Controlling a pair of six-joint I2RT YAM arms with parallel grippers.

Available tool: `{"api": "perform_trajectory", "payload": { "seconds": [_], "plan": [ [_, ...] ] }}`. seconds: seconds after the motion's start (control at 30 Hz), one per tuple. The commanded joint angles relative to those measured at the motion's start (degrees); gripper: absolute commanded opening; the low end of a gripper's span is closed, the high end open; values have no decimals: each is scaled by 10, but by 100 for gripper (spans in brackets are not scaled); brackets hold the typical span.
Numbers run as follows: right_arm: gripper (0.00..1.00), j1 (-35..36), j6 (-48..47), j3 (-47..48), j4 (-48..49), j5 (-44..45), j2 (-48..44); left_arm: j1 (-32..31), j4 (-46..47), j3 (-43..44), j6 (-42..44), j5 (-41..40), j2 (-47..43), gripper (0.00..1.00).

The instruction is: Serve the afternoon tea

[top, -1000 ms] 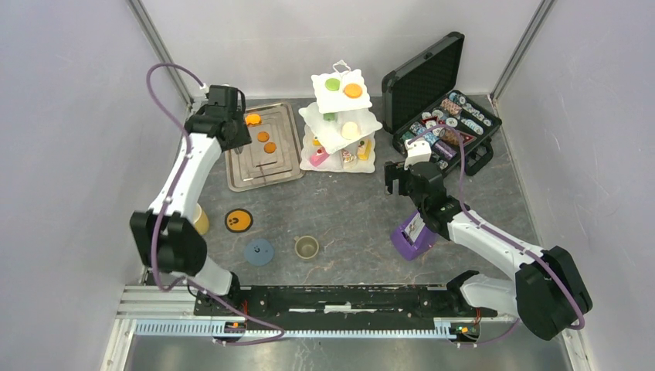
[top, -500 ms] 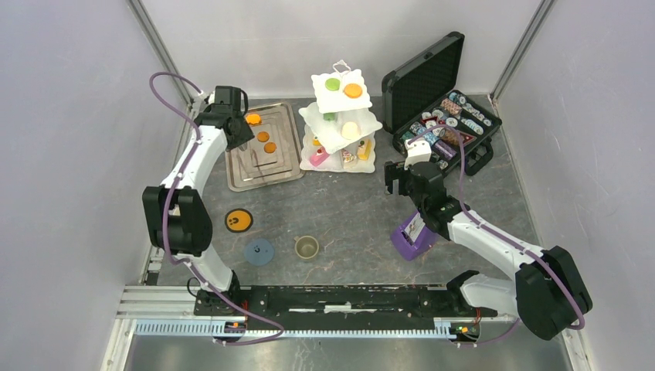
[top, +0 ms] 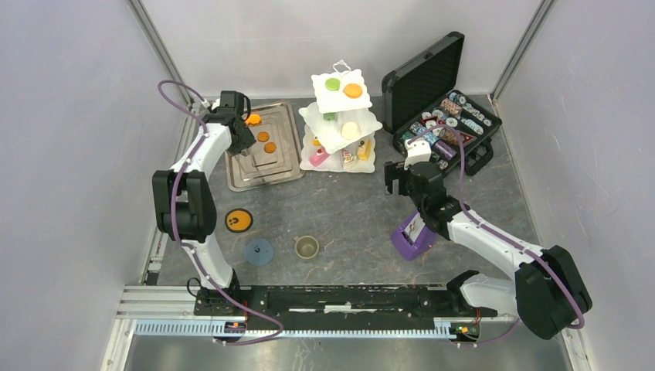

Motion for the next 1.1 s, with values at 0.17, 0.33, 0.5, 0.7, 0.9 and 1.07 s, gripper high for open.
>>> {"api": "perform_trajectory", "payload": {
  "seconds": [0.17,0.33,0.5,0.7,0.9,1.07],
  "plan": [
    [98,2,2,16,23,-2,6,8,28,50,-21,-17,31,51],
    [98,2,4,16,23,-4,11,9,21,73,-16,-13,55,52],
    [98,2,3,16,21,-2,9,9,15,84,-9,-12,68,51],
    [98,2,4,16,22,-3,10,8,3,90,15,-22,72,47],
    [98,2,4,17,21,-1,8,9,1,93,37,-18,74,31],
    [98,1,4,18,19,1,8,9,-2,105,54,-8,60,15]
  ]
}}
